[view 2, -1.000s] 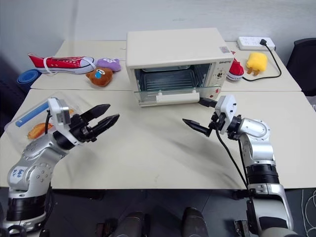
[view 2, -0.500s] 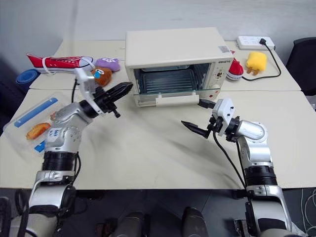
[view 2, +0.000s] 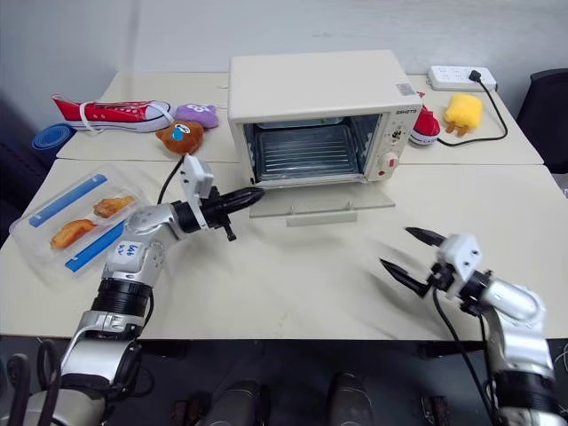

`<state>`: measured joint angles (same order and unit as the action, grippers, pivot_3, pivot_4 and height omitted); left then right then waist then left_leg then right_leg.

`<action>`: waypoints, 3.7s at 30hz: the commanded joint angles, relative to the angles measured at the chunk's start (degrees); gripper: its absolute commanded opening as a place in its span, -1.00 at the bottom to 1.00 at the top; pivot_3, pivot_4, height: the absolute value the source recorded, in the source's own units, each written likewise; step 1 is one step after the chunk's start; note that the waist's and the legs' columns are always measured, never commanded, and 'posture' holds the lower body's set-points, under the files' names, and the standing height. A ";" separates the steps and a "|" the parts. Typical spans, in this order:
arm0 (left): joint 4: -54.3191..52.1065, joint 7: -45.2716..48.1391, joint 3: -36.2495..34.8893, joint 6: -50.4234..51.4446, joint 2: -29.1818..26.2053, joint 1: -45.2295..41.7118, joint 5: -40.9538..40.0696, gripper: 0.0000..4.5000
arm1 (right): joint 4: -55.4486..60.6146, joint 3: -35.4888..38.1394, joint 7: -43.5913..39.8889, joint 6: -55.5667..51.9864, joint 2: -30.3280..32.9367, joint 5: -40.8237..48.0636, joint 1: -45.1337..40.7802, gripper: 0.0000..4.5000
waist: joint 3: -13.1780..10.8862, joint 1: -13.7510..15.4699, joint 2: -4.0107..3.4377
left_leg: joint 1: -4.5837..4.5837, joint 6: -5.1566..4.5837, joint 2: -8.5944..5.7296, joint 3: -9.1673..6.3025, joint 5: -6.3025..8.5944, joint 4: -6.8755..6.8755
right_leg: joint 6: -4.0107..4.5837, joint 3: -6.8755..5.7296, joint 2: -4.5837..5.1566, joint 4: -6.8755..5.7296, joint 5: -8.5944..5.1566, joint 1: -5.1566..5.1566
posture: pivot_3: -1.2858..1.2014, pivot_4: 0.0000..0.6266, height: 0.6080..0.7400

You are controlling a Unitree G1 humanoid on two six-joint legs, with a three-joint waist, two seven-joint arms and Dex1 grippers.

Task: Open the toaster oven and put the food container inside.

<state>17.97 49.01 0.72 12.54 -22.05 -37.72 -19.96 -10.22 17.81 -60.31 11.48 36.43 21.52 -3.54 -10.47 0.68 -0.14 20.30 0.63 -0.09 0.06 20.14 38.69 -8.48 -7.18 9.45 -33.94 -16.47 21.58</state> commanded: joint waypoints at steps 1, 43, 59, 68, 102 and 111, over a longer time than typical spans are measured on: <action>-3.38 -2.48 1.19 0.33 0.50 2.00 2.35 -0.99 | 4.94 3.97 0.91 -0.49 1.57 3.22 2.34 1.00 | 0.00 -0.03 0.00 | -0.01 0.00 0.00 0.01 0.00 -0.01 | 0.00 0.02 0.00 0.00 0.00 0.00 | 0.03 -0.52 1.00; -19.93 -51.79 -63.84 60.02 -30.28 38.37 -43.63 0.98 | 12.83 -16.14 -5.44 3.80 -11.91 5.80 -11.86 1.00 | -0.10 0.54 0.07 | -0.10 -0.02 0.18 -0.40 0.41 0.30 | 0.03 0.32 -0.15 -0.13 -0.02 0.02 | 0.03 -0.52 1.00; 5.57 -51.14 -41.59 66.41 -38.60 14.42 -23.35 0.71 | 15.97 -17.53 -1.85 0.61 -12.04 5.33 -12.92 1.00 | -0.09 -2.28 0.11 | -0.09 0.10 0.21 0.42 0.39 -0.04 | 0.03 0.58 -0.24 -0.24 -0.02 0.46 | 0.03 -0.52 1.00; 3.76 -47.56 -43.60 64.50 -38.10 15.91 -17.06 -0.55 | 17.63 -16.86 -0.42 0.15 -11.26 4.72 -11.90 1.00 | -0.08 -2.24 0.15 | -0.04 0.10 0.21 0.64 0.39 -0.04 | 0.03 0.81 -0.24 -0.41 -0.02 0.71 | 0.03 -0.52 1.00; -24.21 -65.38 -22.45 79.96 1.13 -14.17 -28.80 -0.98 | 34.63 -5.90 14.62 -6.96 -3.44 3.18 5.59 1.00 | -0.13 0.21 0.42 | 0.11 0.01 0.14 0.91 0.43 0.41 | 0.03 1.04 -0.13 -0.76 -0.02 0.91 | 0.03 -0.52 1.00; -19.56 -70.60 -21.65 79.96 9.21 -18.29 -25.58 -0.98 | 38.38 -7.24 18.80 -8.37 -4.84 2.22 7.19 1.00 | -0.16 0.84 0.47 | 0.13 -0.01 0.09 0.91 0.41 0.47 | 0.02 1.05 -0.13 -0.73 -0.01 0.88 | 0.03 -0.52 1.00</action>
<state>-1.21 -21.01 -21.15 93.16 -13.22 -54.08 -45.96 25.64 9.82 -42.36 2.98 31.96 23.45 3.33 -10.64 1.51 0.33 20.42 0.62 0.00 0.97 20.56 39.16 -8.46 -6.13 9.32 -34.67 -16.48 22.46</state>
